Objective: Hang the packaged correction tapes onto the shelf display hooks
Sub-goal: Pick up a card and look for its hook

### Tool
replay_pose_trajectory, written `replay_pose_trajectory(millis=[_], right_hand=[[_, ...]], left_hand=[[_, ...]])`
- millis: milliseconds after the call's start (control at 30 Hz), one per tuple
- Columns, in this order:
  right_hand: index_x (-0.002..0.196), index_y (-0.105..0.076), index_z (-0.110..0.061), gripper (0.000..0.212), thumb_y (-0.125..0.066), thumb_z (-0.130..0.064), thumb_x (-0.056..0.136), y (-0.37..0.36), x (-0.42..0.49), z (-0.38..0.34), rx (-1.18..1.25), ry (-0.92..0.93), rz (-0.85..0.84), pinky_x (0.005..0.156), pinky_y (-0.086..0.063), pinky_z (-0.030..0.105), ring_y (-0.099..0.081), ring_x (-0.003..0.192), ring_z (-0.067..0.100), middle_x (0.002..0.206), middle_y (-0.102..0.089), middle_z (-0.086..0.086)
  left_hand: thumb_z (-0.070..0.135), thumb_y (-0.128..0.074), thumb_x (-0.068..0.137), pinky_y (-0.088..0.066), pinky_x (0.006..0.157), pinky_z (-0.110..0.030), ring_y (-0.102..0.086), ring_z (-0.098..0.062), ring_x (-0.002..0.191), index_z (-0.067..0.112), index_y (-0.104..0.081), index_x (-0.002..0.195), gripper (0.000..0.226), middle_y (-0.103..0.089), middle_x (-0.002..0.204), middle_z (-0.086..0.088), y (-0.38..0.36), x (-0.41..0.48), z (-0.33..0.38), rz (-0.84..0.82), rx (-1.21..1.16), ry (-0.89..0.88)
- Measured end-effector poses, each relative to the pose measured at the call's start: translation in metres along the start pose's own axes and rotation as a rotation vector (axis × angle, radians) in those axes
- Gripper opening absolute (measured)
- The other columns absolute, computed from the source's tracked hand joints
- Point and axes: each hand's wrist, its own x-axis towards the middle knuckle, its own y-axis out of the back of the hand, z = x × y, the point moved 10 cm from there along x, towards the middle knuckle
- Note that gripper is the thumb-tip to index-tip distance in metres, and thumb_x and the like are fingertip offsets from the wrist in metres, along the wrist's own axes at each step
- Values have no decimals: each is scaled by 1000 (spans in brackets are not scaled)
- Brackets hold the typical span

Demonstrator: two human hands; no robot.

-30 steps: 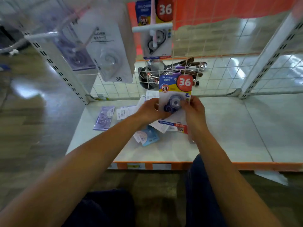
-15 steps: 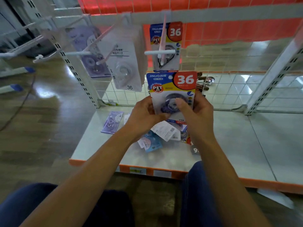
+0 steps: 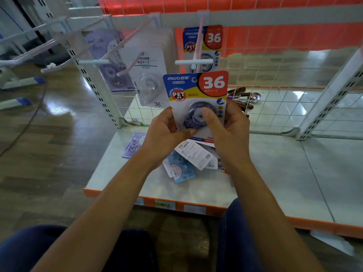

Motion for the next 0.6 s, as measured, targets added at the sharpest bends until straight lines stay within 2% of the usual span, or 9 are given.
replay_pose_trajectory(millis=[100,267,333,467,600], right_hand=[[105,-61,-24,25,-66,-26,80,-1,2,2,29,-10,7,88,-55,44,-66,101,18,104,-69,-3],[104,-60,-27,25,-65,-27,80,0,4,5,44,-13,9,88,-56,42,-66,102,19,105,-69,-3],[105,-59,-27,25,-65,-28,81,0,4,4,34,1,13,88,-56,40,-65,103,19,106,-68,-2],[102,-59,-29,21,-65,-19,85,2,6,2,64,27,23,85,-56,31,-66,100,14,101,-68,-8],[104,-58,-30,22,-64,-25,83,3,11,3,31,33,45,88,-56,36,-65,103,16,106,-67,-3]], left_hand=[[3,-73,79,-57,79,-21,-68,-8,92,27,-53,110,43,-68,101,11,1,4,2,3,31,-10],[4,-73,79,-56,85,-26,-67,-13,98,27,-51,113,47,-66,105,6,2,7,1,21,54,-9],[5,-73,79,-56,88,-29,-67,-13,98,26,-51,114,47,-66,107,6,2,7,1,25,61,-8],[1,-72,79,-55,91,-41,-66,-21,104,19,-51,119,48,-66,116,-6,0,9,3,10,59,-19],[1,-71,80,-56,90,-38,-68,-17,101,18,-52,119,46,-68,112,-3,-1,14,1,4,52,-22]])
